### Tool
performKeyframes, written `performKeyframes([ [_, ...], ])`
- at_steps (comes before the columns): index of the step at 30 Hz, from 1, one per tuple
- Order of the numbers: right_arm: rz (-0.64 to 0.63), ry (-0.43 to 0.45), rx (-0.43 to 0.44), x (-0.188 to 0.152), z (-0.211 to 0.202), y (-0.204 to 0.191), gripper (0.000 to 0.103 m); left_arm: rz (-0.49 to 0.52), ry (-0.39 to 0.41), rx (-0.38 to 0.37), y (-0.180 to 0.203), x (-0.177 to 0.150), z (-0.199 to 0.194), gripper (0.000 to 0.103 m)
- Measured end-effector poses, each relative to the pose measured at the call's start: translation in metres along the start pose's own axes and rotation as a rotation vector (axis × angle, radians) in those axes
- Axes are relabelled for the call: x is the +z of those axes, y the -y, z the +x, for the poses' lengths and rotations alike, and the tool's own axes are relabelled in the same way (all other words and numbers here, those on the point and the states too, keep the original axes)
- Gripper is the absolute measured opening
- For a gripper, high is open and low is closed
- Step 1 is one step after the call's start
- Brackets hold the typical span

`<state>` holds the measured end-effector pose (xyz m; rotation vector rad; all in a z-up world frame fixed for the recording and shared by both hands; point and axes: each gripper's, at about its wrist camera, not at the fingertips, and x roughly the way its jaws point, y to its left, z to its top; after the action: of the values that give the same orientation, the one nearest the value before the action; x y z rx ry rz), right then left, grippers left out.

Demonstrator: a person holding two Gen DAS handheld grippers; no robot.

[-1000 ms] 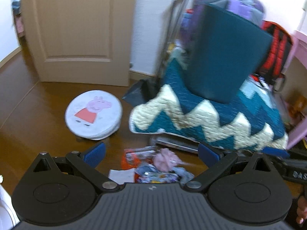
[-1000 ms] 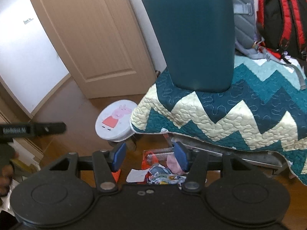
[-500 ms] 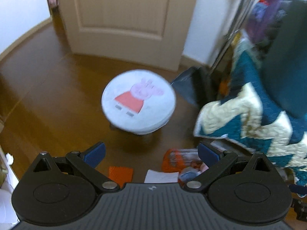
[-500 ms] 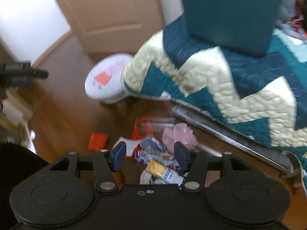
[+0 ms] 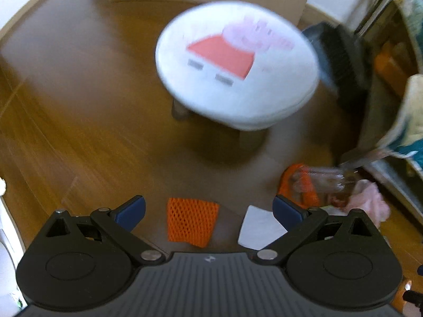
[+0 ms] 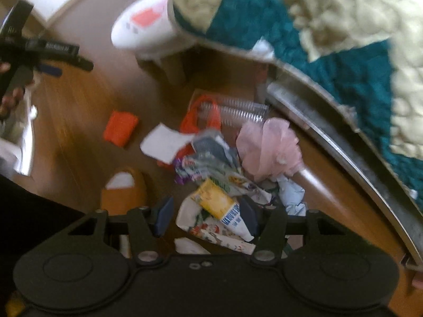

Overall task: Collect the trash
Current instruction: 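Lower left tool to orange mesh net while right tool lowers to yellow juice carton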

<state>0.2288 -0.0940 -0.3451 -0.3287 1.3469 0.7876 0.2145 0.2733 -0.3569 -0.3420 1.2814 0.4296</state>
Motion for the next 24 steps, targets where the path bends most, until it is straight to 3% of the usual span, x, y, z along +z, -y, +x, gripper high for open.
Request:
performKeyframes([
  [7, -0.208, -0.125, -0.036, 0.002, 0.076, -0.011, 0.055, -0.109, -0.136, 0.018, -0.019, -0.008, 0.086, 0.103],
  [15, -0.523, -0.17, -0.059, -0.007, 0.121, -0.032, 0.055, -0.133, -0.232, 0.034, -0.024, -0.017, 0.16, 0.103],
  [24, -0.6, -0.178, -0.068, -0.005, 0.15, -0.033, 0.056, -0.109, -0.28, 0.064, -0.028, -0.024, 0.199, 0.102],
])
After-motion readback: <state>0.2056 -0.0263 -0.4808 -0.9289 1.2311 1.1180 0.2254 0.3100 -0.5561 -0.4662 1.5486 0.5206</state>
